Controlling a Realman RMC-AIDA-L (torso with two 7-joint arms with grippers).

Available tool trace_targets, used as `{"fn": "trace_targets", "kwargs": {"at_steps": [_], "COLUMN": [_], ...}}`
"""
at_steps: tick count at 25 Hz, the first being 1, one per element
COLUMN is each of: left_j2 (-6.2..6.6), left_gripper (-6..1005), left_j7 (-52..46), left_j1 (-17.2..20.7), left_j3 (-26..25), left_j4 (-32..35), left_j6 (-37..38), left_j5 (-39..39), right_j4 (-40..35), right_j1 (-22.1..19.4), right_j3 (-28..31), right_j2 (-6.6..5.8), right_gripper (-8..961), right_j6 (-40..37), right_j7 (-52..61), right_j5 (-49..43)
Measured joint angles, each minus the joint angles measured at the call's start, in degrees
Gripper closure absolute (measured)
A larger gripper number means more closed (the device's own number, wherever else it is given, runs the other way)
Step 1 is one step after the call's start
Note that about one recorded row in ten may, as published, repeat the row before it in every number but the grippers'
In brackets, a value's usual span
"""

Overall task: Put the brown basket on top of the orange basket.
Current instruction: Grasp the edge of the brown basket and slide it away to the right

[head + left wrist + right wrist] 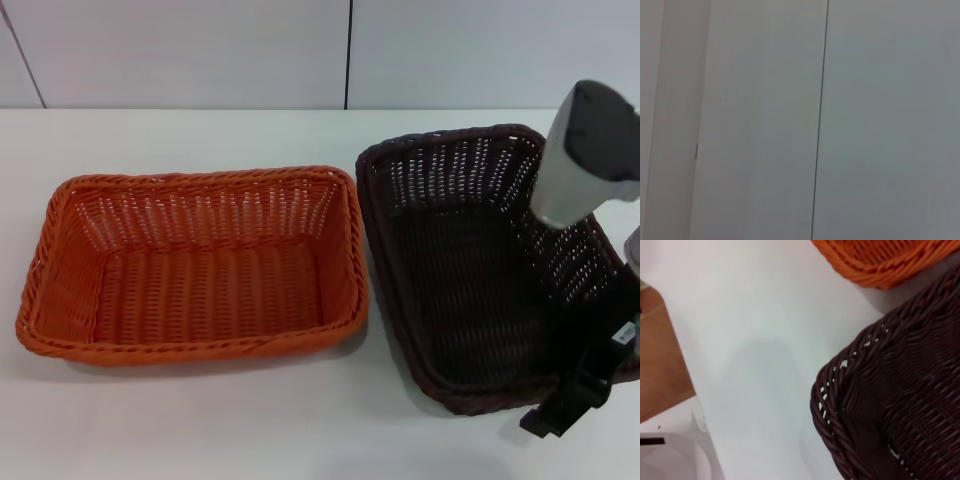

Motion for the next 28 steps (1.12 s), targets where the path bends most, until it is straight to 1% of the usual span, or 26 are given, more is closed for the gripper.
{"fn": "trace_targets", "kwargs": {"at_steps": [7,12,17,20,25,28], "left_j2": [0.08,0.1,0.25,0.33,0.37,0.38], "left_gripper": [220,220,220,220,220,220], "left_j7": [0.0,0.0,0.0,0.0,0.0,0.1], "left_j1": [0.0,0.0,-0.2,-0.3,-0.3,-0.7], "left_j3": [0.0,0.0,0.0,0.0,-0.1,-0.3], "left_j4": [0.0,0.4,0.7,0.7,0.9,1.5], "left_j6": [0.0,-0.1,-0.1,-0.1,-0.1,-0.1], "left_j5": [0.1,0.0,0.0,0.1,0.3,0.3], "right_j4": [2.0,0.9,-1.8,-4.8,-7.7,-9.6], "right_j1": [0.4,0.6,0.6,0.4,0.4,0.8], "right_j3": [-2.3,-3.7,-4.9,-5.3,-5.6,-5.8], "right_j2": [0.14,0.19,0.27,0.31,0.37,0.37], "right_gripper": [361,394,427,506,625,667], "right_j6": [3.0,3.8,4.2,4.5,4.7,4.7], "right_j7": [0.5,0.7,1.7,2.8,4.7,5.5], "right_j5": [-1.6,-2.6,-2.7,-2.7,-2.4,-1.7]}}
